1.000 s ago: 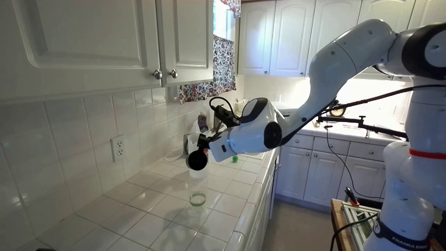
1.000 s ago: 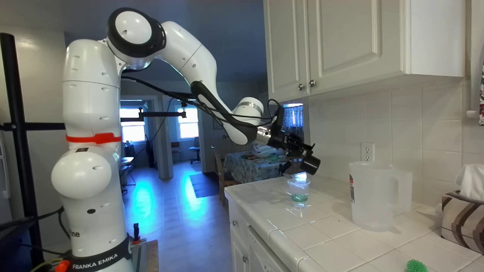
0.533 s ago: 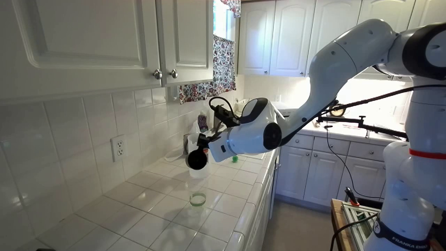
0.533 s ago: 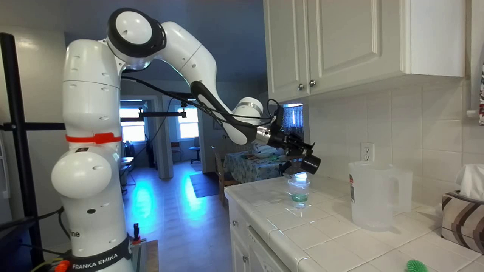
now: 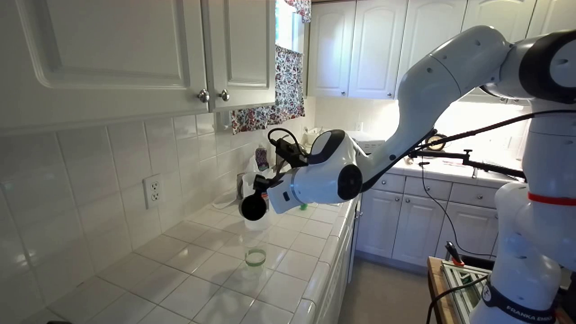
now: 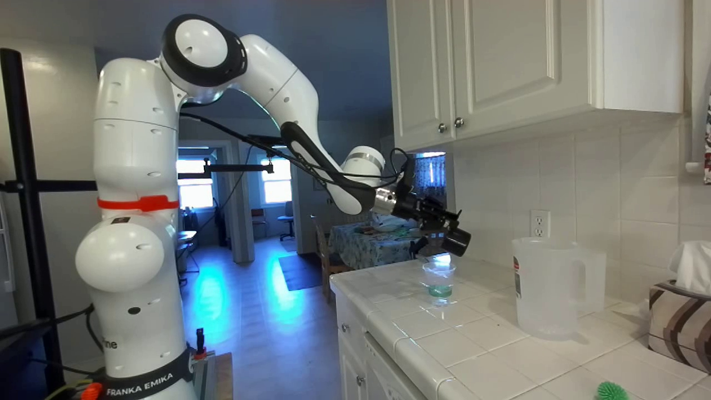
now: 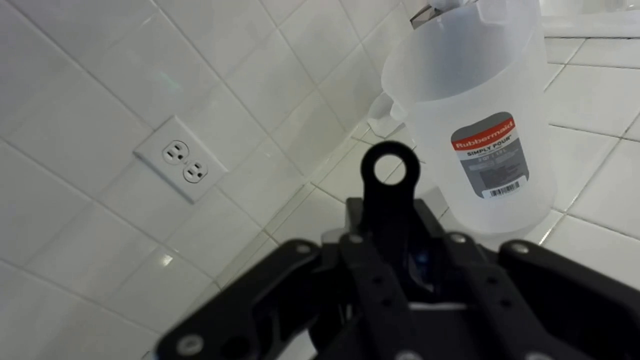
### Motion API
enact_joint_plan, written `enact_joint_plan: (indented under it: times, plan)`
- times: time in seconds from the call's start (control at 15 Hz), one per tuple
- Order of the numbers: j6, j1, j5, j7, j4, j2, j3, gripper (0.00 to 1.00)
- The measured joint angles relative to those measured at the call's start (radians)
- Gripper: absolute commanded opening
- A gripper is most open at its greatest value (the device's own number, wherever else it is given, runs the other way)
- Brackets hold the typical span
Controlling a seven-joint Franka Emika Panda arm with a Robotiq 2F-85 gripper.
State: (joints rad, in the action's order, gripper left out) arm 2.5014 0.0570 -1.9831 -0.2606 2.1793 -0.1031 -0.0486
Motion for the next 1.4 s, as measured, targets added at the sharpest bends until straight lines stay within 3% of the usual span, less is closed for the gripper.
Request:
enact_joint_plan:
  times: [1.4]
  plan:
    - [-0.144,0.023,-0.032,-0.001,0.012,-0.011,-0.025,0.06]
